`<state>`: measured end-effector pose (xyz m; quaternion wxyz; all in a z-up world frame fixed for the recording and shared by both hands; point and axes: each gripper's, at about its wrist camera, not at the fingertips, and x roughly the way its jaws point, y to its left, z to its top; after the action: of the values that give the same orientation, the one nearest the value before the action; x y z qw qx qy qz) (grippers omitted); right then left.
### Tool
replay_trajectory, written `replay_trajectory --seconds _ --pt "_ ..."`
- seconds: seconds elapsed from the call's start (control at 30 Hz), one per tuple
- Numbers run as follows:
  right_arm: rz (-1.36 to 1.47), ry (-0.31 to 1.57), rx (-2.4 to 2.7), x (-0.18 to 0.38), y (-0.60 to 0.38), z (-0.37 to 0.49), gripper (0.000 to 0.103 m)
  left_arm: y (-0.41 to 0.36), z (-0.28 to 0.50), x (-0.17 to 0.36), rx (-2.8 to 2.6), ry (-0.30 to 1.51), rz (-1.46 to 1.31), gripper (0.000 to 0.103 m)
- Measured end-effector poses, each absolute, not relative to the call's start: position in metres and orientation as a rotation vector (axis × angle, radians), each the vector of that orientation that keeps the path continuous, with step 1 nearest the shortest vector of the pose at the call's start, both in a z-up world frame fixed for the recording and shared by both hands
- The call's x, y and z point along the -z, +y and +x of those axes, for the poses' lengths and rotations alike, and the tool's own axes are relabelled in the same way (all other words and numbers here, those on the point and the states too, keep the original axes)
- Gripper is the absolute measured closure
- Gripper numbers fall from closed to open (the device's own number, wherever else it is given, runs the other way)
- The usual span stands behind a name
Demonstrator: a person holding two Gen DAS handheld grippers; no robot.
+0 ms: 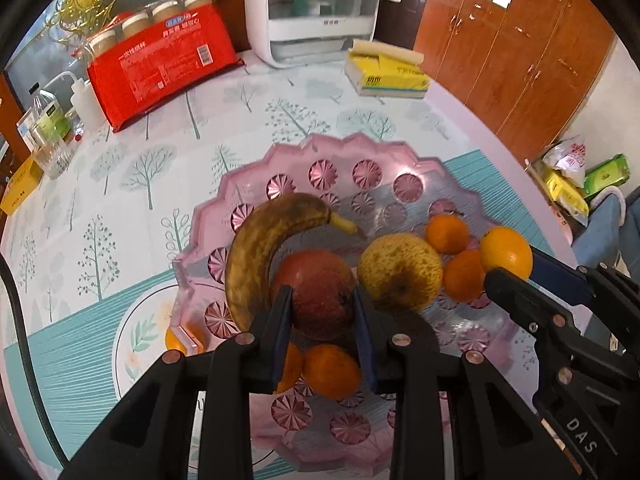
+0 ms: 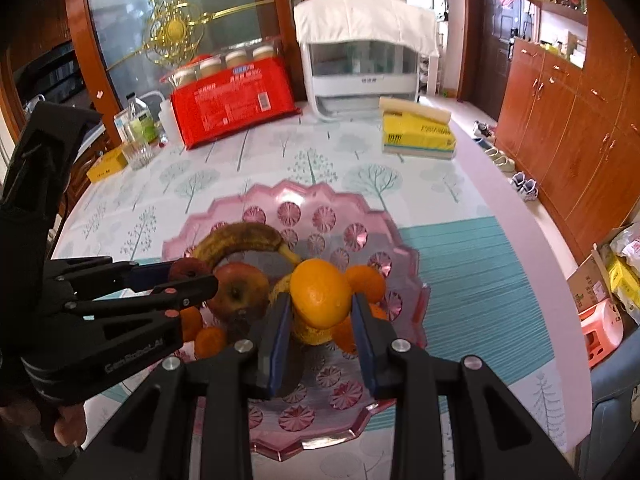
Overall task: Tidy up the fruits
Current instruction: 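Lower the red fruit into the pink bowl with the left tool while the right tool lowers its tangerine, then open the left tool releasing the red fruit while the right tool releases its tangerine in the bowl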
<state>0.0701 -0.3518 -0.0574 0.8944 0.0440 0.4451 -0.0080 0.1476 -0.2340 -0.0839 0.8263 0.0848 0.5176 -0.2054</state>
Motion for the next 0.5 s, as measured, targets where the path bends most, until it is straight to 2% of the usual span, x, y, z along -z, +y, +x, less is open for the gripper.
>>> replay_trajectory --seconds 0.5 --pt "0.069 0.988 -0.007 0.077 -0.349 0.082 0.072 -0.236 0.153 0.103 0.388 1.139 0.204 0.075"
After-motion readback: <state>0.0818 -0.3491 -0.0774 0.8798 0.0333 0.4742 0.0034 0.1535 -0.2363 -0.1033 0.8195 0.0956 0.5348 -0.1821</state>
